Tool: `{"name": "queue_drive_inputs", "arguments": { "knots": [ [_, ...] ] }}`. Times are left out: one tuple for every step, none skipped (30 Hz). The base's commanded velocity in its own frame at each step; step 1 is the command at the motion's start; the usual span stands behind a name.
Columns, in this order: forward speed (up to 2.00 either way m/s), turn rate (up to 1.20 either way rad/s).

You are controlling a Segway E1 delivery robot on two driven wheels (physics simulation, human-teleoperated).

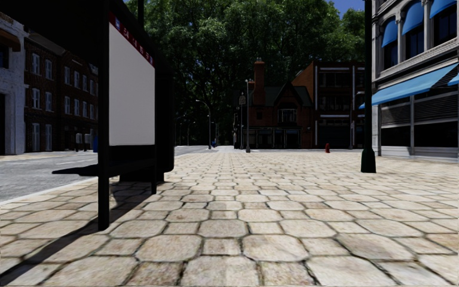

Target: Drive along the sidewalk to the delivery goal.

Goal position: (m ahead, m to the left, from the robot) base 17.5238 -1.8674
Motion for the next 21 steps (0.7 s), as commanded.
{"name": "queue_drive_inputs", "arguments": {
  "knots": [
    [2.0, 0.0],
    [2.0, 0.0],
    [2.0, 0.0],
    [2.0, 0.0],
    [2.0, 0.0],
    [2.0, 0.0],
    [2.0, 0.0],
    [2.0, 0.0],
    [2.0, 0.0],
    [2.0, 0.0],
    [2.0, 0.0],
    [2.0, 0.0],
    [2.0, 0.0],
    [2.0, 0.0],
    [2.0, 0.0],
    [2.0, 0.0],
    [2.0, 0.0],
    [2.0, 0.0],
    [2.0, 0.0],
    [2.0, 0.0],
    [2.0, 0.0]
  ]
}}
